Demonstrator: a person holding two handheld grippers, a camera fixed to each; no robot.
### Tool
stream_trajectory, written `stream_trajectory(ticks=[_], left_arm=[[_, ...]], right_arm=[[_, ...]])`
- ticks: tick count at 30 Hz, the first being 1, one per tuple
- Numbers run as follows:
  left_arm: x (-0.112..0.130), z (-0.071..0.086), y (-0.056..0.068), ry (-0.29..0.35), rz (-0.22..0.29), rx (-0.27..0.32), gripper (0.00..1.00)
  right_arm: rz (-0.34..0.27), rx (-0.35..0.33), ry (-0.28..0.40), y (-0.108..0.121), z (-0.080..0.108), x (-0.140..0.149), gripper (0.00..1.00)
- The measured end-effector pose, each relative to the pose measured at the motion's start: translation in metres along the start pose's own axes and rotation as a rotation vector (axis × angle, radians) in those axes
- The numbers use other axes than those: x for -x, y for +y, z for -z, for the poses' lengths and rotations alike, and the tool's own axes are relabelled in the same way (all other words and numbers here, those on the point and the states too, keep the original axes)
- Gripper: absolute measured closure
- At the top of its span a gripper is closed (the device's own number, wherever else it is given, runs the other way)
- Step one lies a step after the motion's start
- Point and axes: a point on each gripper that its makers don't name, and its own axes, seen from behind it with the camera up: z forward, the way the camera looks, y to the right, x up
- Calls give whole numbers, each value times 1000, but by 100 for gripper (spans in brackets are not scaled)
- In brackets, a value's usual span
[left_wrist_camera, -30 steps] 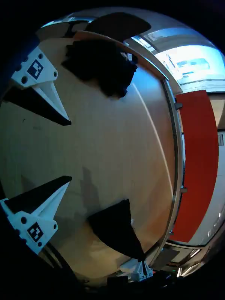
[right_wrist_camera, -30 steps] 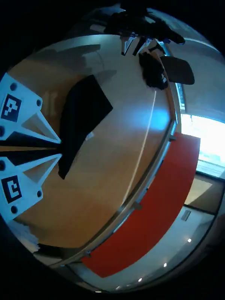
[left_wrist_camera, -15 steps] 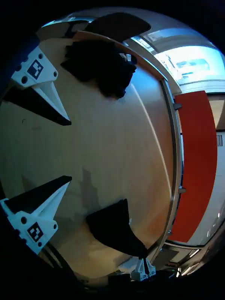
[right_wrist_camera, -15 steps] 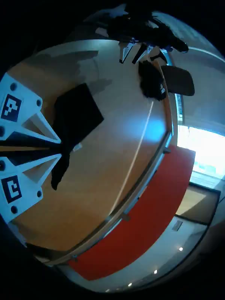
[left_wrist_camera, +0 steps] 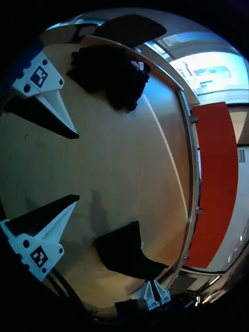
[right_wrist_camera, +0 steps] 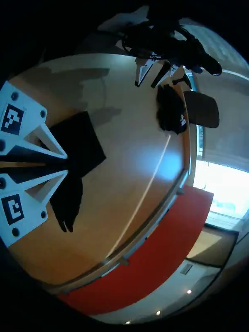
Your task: Fold towel
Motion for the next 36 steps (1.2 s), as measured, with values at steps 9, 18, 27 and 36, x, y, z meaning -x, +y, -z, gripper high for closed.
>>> stream_trajectory(ticks=[9, 18, 27, 36], left_arm=[[1, 3, -6, 1, 9, -6, 0], [7, 5, -14, -5, 15, -18, 0], [10, 6, -15, -8, 16, -18, 0], [8, 5, -14, -7, 10, -17, 0]], right_arm=[[-2, -72, -12, -33, -23, 0, 92], [-38, -115, -71, -55, -40, 18, 45], [-80, -89, -79, -45, -33, 30, 31], [-114, -61, -103, -36, -29, 53, 30]])
